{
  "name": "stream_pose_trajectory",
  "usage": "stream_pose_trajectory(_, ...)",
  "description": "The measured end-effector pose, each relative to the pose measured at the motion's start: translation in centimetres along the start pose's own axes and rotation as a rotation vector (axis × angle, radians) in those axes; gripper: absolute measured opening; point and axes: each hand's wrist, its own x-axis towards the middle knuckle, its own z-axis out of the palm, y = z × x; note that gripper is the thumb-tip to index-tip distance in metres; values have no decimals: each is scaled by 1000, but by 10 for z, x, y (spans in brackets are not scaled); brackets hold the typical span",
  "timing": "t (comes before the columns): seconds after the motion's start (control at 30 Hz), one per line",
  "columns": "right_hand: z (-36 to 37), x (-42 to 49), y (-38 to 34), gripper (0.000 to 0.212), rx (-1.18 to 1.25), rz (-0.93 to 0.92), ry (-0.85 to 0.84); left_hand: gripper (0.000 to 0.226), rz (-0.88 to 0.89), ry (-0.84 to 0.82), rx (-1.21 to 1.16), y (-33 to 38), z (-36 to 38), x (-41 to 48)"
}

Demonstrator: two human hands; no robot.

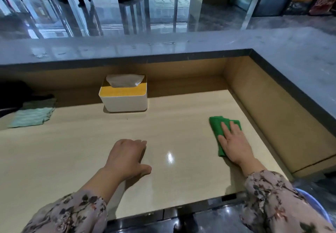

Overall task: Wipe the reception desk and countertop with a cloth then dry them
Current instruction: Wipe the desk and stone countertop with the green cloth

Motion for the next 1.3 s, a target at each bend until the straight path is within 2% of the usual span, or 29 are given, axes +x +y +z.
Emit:
stream_pose_trajectory(0.17, -10, 44, 15, 59, 29, 222, 18, 87, -16, -36, -49, 10, -4, 38)
stream_pose_trajectory(0.27, -13, 70, -19, 61, 57, 332, 74, 101, -63, -59, -68, 6, -5, 58)
stream_pose_trajectory(0.33, -16, 90, -55, 61, 62, 304, 52, 112, -100, -85, -77, 1, -3, 69)
stream_pose_trajectory(0.4, -15, 106, -99, 61, 52, 162, 17, 118, -126, -101, -84, -2, 0, 78)
stream_pose_trajectory(0.53, -7, 115, -182, 60, 5, -289, -46, 122, -117, -142, -53, -5, 2, 95)
stream_pose_trajectory(0.63, -6, 127, -183, 62, -13, -559, -87, 118, -103, -175, -18, -5, 0, 104)
stream_pose_trajectory(0.7, -13, 146, -154, 73, -10, -634, -88, 112, -100, -191, 10, -4, -3, 108)
stream_pose_trajectory(0.8, -22, 184, -86, 83, -11, -438, -9, 103, -106, -190, 27, 1, -5, 112)
stream_pose_trajectory(0.9, -40, 214, -24, 58, -138, -187, -12, 102, -110, -199, 35, 3, -7, 114)
stream_pose_trajectory(0.93, -45, 219, -8, 54, -170, -132, -32, 106, -114, -206, 30, 3, -7, 114)
stream_pose_trajectory(0.97, -49, 222, 2, 59, -200, -92, -52, 109, -119, -205, 24, 3, -7, 113)
stream_pose_trajectory(1.03, -51, 226, 3, 68, -189, 6, -61, 115, -130, -189, 5, 2, -6, 112)
stream_pose_trajectory(1.13, -45, 234, -42, 60, -176, 207, -58, 123, -140, -202, -17, 3, -7, 112)
stream_pose_trajectory(1.2, -44, 233, -91, 65, -178, 202, -72, 125, -145, -205, -30, 3, -7, 114)
stream_pose_trajectory(1.3, -30, 224, -166, 68, -142, -111, -94, 127, -146, -206, -40, 2, -5, 115)
